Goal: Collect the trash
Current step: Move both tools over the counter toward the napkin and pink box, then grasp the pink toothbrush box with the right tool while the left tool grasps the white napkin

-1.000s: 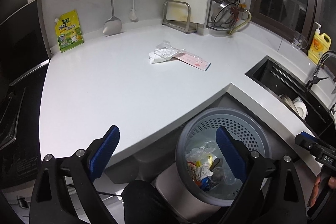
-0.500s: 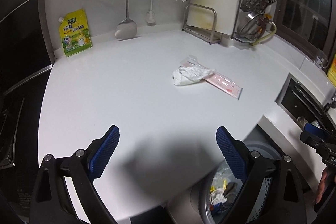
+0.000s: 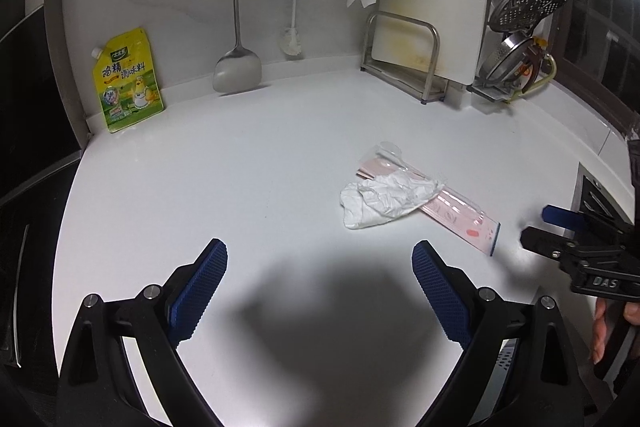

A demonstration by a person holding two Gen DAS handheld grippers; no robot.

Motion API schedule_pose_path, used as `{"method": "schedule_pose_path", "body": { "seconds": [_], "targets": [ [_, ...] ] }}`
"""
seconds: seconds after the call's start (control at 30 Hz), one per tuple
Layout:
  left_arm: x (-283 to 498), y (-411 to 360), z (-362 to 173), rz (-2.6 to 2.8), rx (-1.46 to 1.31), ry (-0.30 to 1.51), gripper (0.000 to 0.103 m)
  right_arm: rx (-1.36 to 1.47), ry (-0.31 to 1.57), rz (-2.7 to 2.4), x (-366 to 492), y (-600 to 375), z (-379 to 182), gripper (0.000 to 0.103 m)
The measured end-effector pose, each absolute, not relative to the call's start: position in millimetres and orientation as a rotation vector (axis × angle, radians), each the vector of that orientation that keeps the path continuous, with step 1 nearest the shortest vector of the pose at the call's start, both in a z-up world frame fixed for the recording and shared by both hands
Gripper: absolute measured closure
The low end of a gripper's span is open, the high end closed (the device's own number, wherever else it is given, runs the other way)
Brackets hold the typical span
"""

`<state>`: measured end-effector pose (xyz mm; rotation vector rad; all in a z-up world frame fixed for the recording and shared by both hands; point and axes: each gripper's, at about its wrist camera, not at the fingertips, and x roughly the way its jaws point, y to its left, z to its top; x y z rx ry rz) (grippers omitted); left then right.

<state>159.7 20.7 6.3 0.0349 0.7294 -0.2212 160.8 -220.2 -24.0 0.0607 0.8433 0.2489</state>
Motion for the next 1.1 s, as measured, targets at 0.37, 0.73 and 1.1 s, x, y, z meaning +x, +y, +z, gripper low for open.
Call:
{"method": "schedule_pose_path", "body": {
  "seconds": [0.37, 0.73, 1.1],
  "targets": [
    [175.3, 18.8, -4.0, -0.202, 0.007, 0.754, 0.011, -0.060, 0.927, 0.317, 220.9, -194.1, -49.5, 0.028],
    [179.5, 14.5, -11.9, -0.204, 0.017, 0.774, 0.011, -0.138, 0.967, 0.329, 245.2, -174.2, -64.4, 0.028],
    [185.3, 13.1, -12.8, -0.203, 0.009, 0.772, 0.011, -0.150, 0.951, 0.345, 248.0, -173.3, -68.3, 0.044]
  ]
}}
